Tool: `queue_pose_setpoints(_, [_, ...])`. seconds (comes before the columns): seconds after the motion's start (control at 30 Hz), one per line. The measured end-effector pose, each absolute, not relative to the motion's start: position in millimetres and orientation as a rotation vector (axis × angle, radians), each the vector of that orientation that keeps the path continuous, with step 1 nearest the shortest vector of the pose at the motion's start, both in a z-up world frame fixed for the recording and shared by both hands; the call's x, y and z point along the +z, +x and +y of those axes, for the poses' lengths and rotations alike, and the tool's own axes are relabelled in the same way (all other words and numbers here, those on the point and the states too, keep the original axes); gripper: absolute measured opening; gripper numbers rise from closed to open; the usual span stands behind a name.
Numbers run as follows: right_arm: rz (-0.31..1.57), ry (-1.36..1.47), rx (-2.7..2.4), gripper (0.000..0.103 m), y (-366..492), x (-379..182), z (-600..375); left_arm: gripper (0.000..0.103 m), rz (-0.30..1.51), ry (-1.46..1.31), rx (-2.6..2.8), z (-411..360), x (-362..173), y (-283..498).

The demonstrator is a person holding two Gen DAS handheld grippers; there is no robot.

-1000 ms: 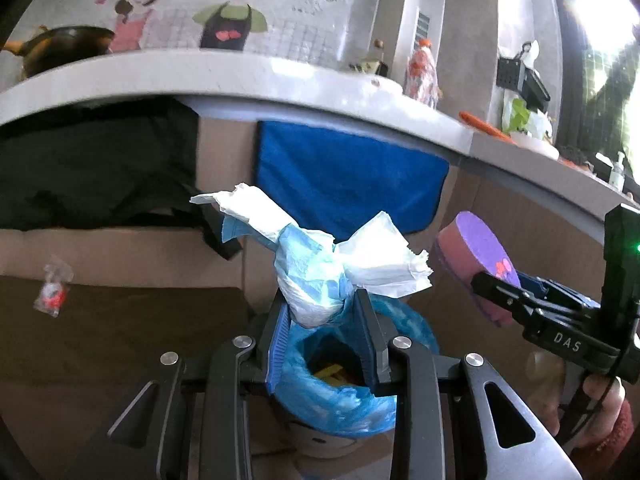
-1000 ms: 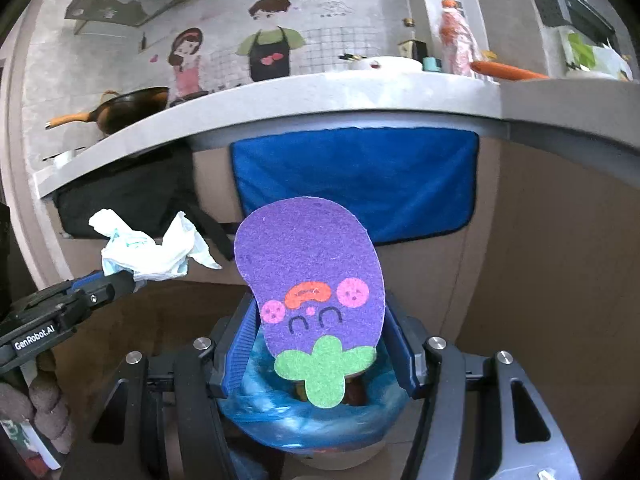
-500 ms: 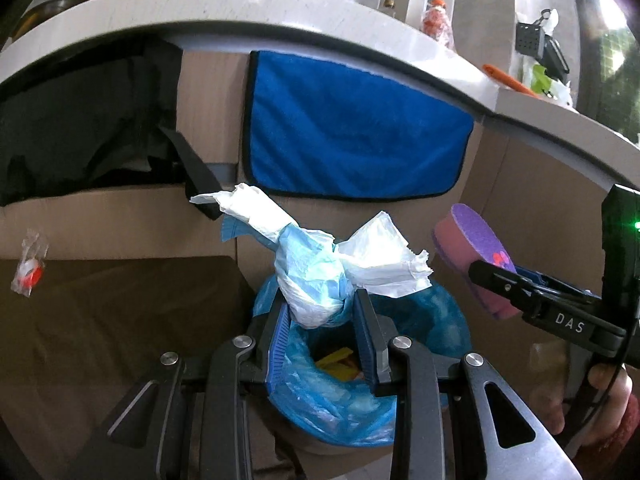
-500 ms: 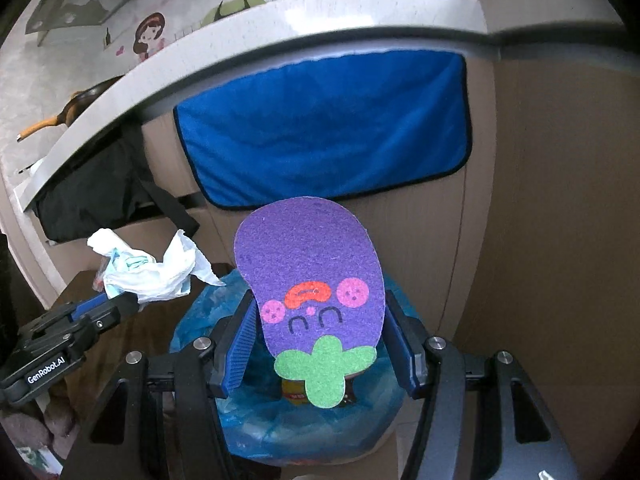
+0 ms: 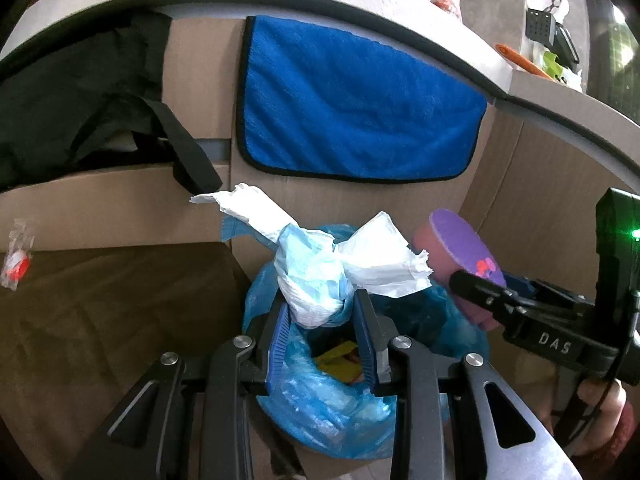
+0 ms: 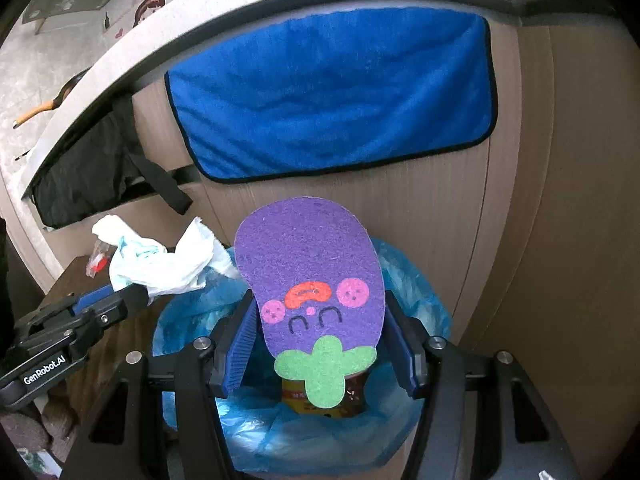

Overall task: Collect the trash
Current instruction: 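Carry the eggplant and tissue bundle over the blue-lined bin with both tools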

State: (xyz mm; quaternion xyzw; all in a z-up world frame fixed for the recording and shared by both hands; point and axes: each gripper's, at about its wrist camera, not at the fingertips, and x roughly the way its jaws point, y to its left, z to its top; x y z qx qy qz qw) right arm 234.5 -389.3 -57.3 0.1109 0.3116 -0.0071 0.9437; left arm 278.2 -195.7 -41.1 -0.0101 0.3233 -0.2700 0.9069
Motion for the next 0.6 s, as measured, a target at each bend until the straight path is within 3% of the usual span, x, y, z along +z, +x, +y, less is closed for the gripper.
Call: queue_pose_setpoints(0.6, [0.694,0.244,-0.013,0.056,249,-65,-390,0.032,0.725,-0.018,-0.568,-205,-58,291])
